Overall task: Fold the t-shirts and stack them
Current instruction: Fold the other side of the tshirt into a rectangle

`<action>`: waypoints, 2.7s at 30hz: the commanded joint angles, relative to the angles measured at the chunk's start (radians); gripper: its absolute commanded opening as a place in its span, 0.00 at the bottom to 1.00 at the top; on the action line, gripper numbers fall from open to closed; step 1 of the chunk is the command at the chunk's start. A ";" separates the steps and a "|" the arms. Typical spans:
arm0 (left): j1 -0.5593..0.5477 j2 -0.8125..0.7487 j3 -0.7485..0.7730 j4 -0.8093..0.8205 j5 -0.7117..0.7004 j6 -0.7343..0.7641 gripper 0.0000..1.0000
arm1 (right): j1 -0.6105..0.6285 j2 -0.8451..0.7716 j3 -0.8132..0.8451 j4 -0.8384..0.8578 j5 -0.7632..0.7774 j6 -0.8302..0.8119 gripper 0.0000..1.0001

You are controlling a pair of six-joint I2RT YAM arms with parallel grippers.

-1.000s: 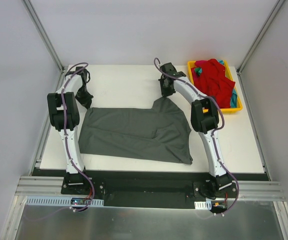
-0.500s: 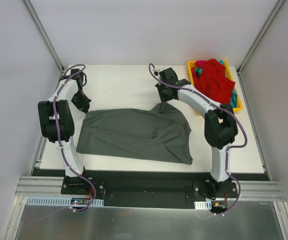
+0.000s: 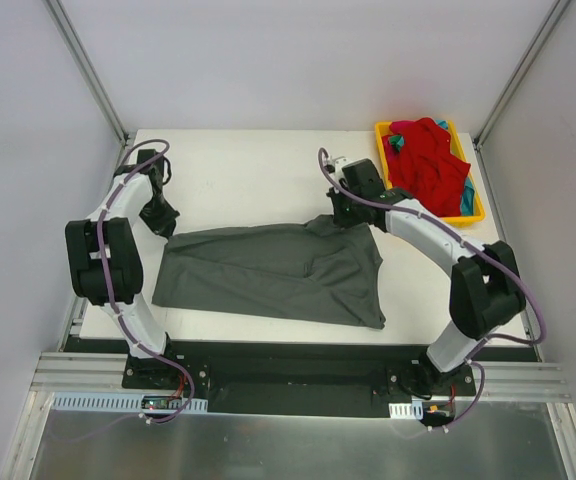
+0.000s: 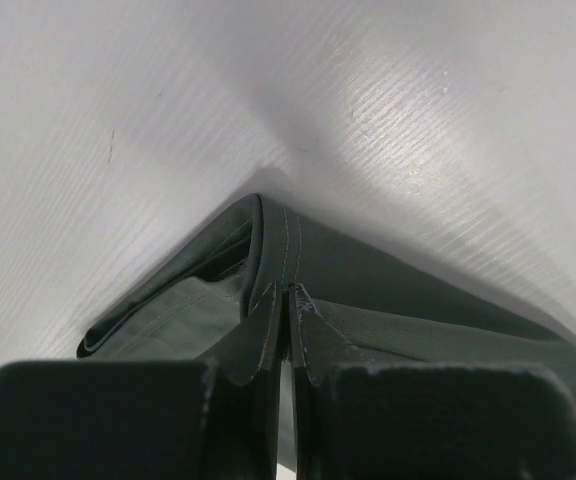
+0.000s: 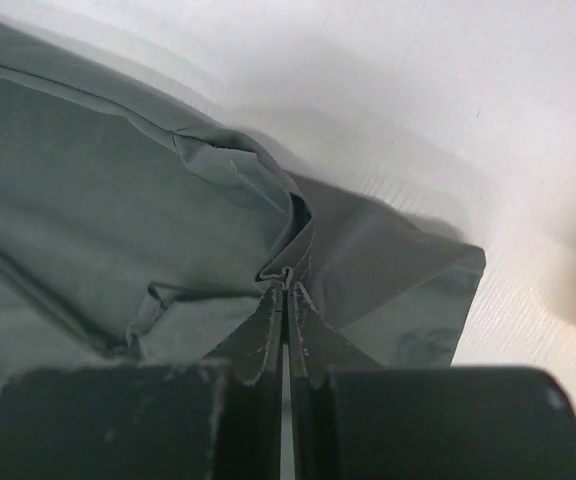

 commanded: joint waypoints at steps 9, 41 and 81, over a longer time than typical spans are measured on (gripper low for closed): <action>0.005 -0.067 0.028 0.033 -0.132 0.148 0.00 | 0.002 -0.206 -0.191 0.084 -0.111 0.002 0.00; 0.005 -0.314 -0.368 0.274 -0.089 0.151 0.00 | 0.005 -0.479 -0.509 0.134 -0.189 0.067 0.01; -0.045 -0.126 -0.274 0.127 0.132 -0.007 0.99 | 0.152 -0.129 -0.400 0.254 -0.407 0.231 0.96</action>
